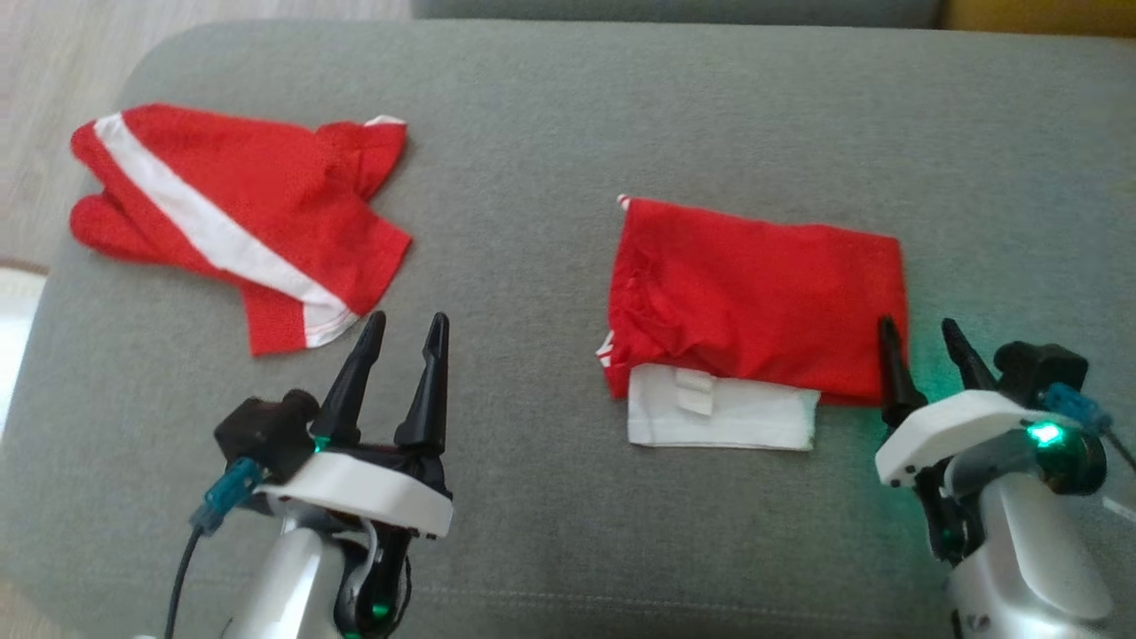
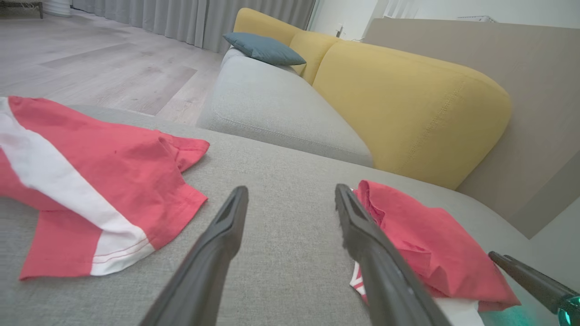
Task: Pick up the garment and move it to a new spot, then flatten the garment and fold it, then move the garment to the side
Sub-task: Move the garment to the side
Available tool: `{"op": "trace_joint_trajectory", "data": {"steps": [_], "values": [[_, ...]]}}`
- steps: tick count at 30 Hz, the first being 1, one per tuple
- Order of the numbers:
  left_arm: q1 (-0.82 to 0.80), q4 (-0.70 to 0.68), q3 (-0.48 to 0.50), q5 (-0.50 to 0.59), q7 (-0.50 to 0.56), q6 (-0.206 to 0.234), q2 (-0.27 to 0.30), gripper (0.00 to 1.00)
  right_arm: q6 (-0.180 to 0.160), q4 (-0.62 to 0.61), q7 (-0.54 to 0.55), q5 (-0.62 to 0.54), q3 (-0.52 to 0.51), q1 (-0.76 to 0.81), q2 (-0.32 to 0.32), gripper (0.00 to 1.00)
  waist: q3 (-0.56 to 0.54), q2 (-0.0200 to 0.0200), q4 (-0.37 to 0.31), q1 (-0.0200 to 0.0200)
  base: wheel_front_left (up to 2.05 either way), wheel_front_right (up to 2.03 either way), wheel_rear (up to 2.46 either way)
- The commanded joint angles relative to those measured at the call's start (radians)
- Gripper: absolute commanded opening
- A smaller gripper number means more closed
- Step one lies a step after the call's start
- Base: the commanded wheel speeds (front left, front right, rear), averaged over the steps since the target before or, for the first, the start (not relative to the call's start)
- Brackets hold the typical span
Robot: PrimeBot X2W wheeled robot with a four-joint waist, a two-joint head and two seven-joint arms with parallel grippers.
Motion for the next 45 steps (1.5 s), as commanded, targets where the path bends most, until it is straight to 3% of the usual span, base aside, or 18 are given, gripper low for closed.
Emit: {"op": "trace_joint_trajectory", "data": {"steps": [1,11,12,13,23,28,37,45], "values": [[-0.046,-0.028,0.021,0.001,-0.005,-0.003,0.007,1.0,-0.001,0.009,0.013,-0.004,0.004,-0.051,-0.002,1.0,0.026,-0.0001,0.03,0.0,0.0,0.0,0.0],[-0.059,-0.031,0.016,0.0,-0.005,0.003,0.007,1.0,-0.001,0.153,0.011,-0.014,-0.001,-0.127,-0.002,1.0,0.06,-0.0001,0.067,0.0,0.0,0.0,0.0],[-0.06,-0.032,0.017,0.0,-0.005,0.003,0.007,1.0,-0.001,0.163,0.005,-0.02,-0.002,-0.133,-0.002,0.44,0.061,-0.0001,0.066,0.0,0.0,0.0,0.0],[-0.06,-0.032,0.018,0.001,-0.005,0.003,0.007,1.0,-0.001,0.172,-0.001,-0.031,-0.005,-0.139,-0.002,0.0,0.062,-0.0001,0.065,0.0,0.0,0.0,0.0],[-0.06,-0.032,0.037,0.01,-0.005,0.005,0.007,1.0,-0.001,0.162,-0.052,-0.21,0.006,-0.186,-0.03,0.0,0.041,-0.0001,0.001,0.0,0.0,0.0,0.0],[-0.067,-0.04,0.043,0.008,-0.005,0.005,0.007,1.0,-0.001,0.128,-0.027,-0.274,0.033,-0.218,-0.161,0.0,0.043,-0.0001,-0.037,0.0,0.0,0.0,0.0],[-0.117,-0.056,0.018,-0.01,-0.005,0.004,0.007,1.0,-0.001,0.073,0.006,-0.267,0.047,-0.273,-0.494,0.0,0.118,-0.0001,-0.039,0.0,0.0,0.0,0.0],[-0.139,-0.064,0.014,-0.028,-0.005,0.005,0.007,1.0,-0.001,-0.024,0.029,-0.202,0.015,-0.267,-0.567,0.0,0.168,-0.0001,-0.017,0.0,0.0,0.0,0.0]]}}
